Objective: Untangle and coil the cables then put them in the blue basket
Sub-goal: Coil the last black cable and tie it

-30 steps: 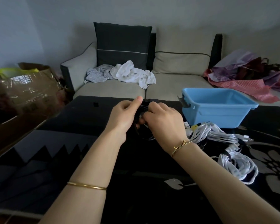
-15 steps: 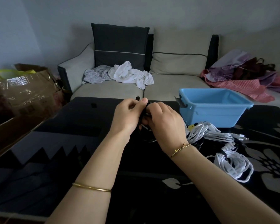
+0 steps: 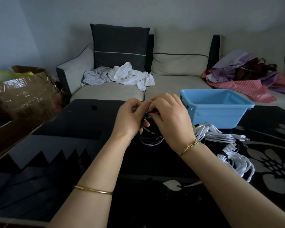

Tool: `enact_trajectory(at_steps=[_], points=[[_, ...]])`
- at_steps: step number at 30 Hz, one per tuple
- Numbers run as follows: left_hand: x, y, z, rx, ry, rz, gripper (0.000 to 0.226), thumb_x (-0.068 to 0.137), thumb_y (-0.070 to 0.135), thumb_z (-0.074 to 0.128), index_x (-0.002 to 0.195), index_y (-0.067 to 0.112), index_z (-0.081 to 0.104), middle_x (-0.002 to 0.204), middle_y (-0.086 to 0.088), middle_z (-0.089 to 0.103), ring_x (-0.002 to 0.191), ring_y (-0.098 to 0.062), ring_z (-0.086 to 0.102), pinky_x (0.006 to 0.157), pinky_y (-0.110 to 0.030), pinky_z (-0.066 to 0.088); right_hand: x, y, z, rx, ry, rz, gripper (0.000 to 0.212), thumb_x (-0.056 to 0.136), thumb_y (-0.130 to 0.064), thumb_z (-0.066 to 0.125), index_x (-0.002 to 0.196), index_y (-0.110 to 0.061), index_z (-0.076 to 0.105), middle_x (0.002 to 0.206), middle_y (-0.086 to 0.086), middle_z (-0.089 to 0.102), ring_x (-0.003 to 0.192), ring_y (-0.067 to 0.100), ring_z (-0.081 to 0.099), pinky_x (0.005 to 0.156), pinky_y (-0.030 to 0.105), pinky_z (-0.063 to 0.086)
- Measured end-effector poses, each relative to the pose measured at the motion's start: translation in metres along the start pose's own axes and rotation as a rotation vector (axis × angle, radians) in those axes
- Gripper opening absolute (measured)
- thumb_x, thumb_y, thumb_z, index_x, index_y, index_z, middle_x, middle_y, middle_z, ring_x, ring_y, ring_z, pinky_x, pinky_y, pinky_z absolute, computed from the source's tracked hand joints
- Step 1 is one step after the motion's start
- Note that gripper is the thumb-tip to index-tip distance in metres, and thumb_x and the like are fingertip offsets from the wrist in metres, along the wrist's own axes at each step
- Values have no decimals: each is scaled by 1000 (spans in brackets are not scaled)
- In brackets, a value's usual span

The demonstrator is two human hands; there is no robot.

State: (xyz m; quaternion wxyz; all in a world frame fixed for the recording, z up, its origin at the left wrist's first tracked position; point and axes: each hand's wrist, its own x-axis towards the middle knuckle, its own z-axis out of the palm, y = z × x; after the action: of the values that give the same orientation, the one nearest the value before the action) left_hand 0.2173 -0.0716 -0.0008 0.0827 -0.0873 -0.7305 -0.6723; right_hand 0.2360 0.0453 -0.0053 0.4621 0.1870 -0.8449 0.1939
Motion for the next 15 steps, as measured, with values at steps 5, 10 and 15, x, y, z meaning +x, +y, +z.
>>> enact_trajectory(at_steps=[5,10,15], points=[[-3,2,1,-5,-10,3,35,97,43,46,83,14,58,63,-8,61,50,-14,57,44,-23,41,3,6,-6,157,-37,176,9,76,-9,68,83,-9,64,80,3,65,81,24,57,71,30,43],[-4,4,1,-70,-31,-79,26,95,32,55,88,7,58,70,-11,62,44,-10,56,43,-23,38,4,6,-9,203,-25,199,9,78,-11,66,86,-7,65,80,5,67,79,24,59,71,39,49],[-5,5,3,-66,-28,-111,20,94,26,55,82,11,59,64,-7,61,47,-10,58,45,-23,39,5,9,-10,244,-40,242,8,80,-12,64,87,-8,66,81,3,67,80,24,61,74,41,50]])
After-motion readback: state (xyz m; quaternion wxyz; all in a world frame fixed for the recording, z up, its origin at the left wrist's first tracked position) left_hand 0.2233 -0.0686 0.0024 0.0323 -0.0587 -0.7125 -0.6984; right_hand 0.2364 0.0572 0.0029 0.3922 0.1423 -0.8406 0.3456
